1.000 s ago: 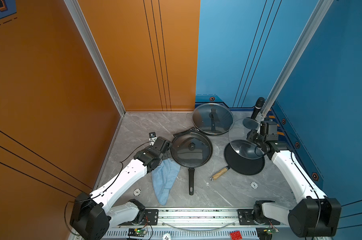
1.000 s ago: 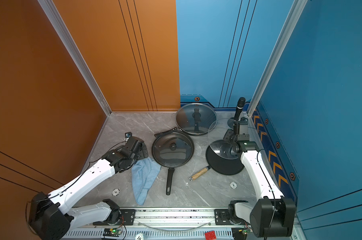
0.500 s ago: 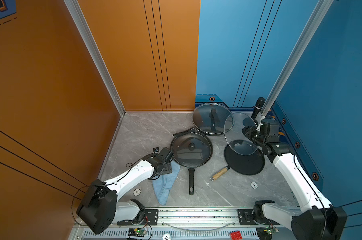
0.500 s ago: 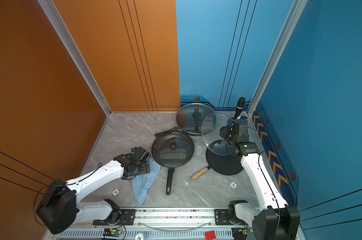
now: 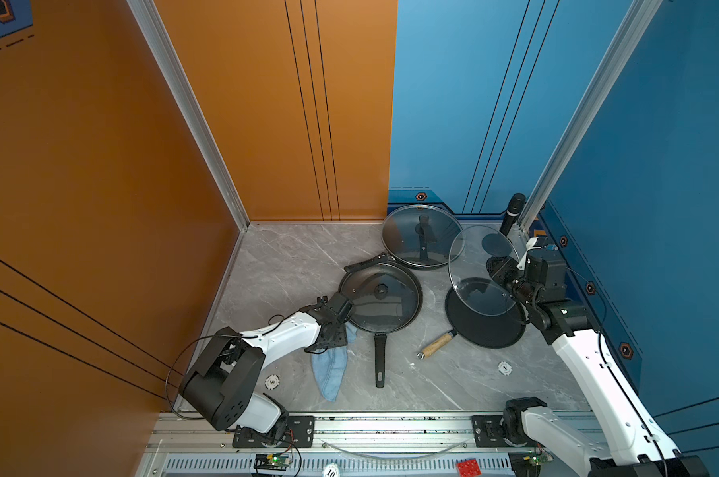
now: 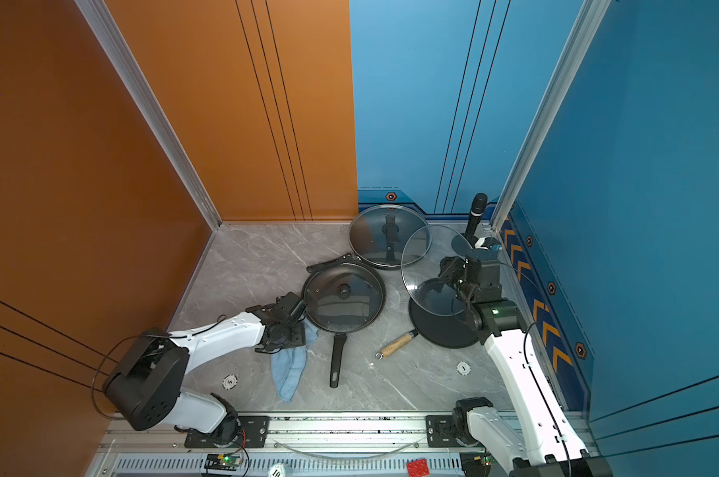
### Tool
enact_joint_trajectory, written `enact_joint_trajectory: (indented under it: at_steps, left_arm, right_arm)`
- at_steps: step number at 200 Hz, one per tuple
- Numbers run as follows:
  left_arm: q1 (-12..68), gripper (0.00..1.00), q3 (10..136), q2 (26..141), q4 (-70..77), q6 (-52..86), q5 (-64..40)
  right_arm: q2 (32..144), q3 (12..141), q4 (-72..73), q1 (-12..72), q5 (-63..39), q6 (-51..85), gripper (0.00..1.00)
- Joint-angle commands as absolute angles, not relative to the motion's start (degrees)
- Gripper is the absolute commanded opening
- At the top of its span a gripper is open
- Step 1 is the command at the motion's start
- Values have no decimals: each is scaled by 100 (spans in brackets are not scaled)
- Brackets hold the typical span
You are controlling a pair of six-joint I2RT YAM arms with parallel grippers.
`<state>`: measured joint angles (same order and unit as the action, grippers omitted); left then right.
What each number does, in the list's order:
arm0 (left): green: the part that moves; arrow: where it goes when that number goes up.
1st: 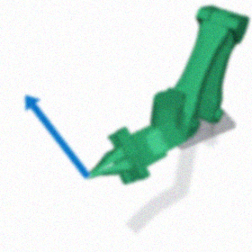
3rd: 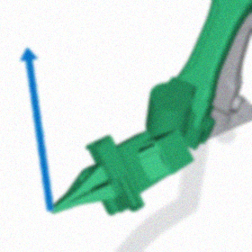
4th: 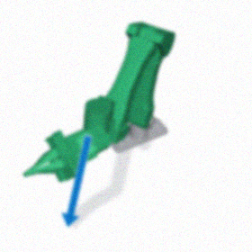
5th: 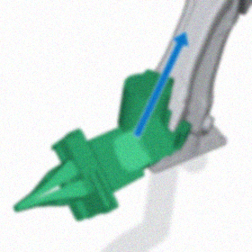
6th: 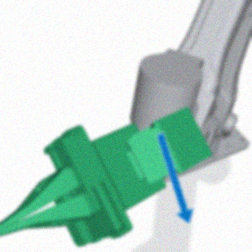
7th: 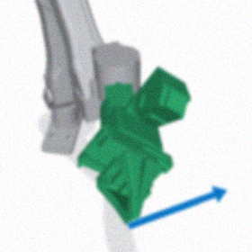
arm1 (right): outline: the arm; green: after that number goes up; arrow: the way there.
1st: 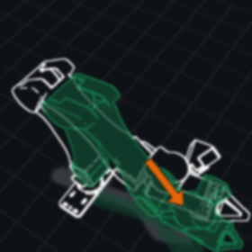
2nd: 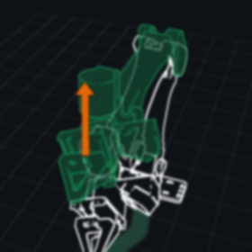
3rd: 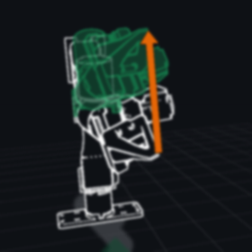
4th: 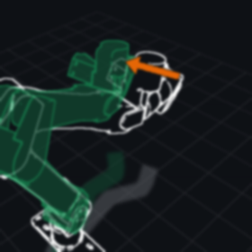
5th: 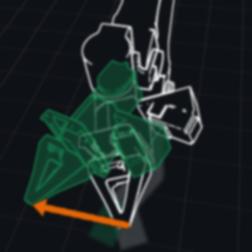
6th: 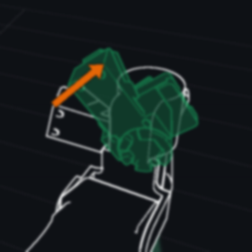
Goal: Wipe the pot lid with a cloth
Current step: Pick up the cleaning item at the center of the board, then wipe the pot lid.
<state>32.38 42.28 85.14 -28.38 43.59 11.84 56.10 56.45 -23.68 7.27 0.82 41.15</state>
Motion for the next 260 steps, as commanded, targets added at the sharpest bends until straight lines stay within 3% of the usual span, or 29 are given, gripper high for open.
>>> enact_joint_trajectory:
  at_steps: [1,17,50,80,105,146,188,208,260]
  left_arm:
    - [3164,45,4199,8876,-2769,4176,1058]
    - [3155,24,4439,8815,-2932,3983,1174]
    - [3114,0,4820,8082,-3296,3652,1545]
    - [2984,0,5250,7089,-3705,3258,1929]
    - [2909,0,5741,6374,-3916,2607,1880]
    - [2944,0,6878,6440,-3596,1649,1170]
    - [3213,0,6334,6446,-203,2026,-579]
    - [3224,0,6509,6781,583,2215,-1054]
    - [2994,0,7130,7343,647,2029,-1373]
  right_arm:
    - [5427,5613,-2072,855,318,4290,17]
    - [5407,5581,-2026,966,358,4340,17]
    - [5535,5537,-1889,1045,122,4602,18]
    - [5971,5495,-1002,997,-814,5226,18]
    - [6634,5475,594,979,-1940,6124,17]
    - [8011,5993,2835,1240,-3128,7738,15]
    - [9458,6756,5651,1691,-3588,9786,16]
    - [10152,7155,7056,1859,-3386,10839,14]
    - [10188,7628,6138,2068,-3766,10238,12]
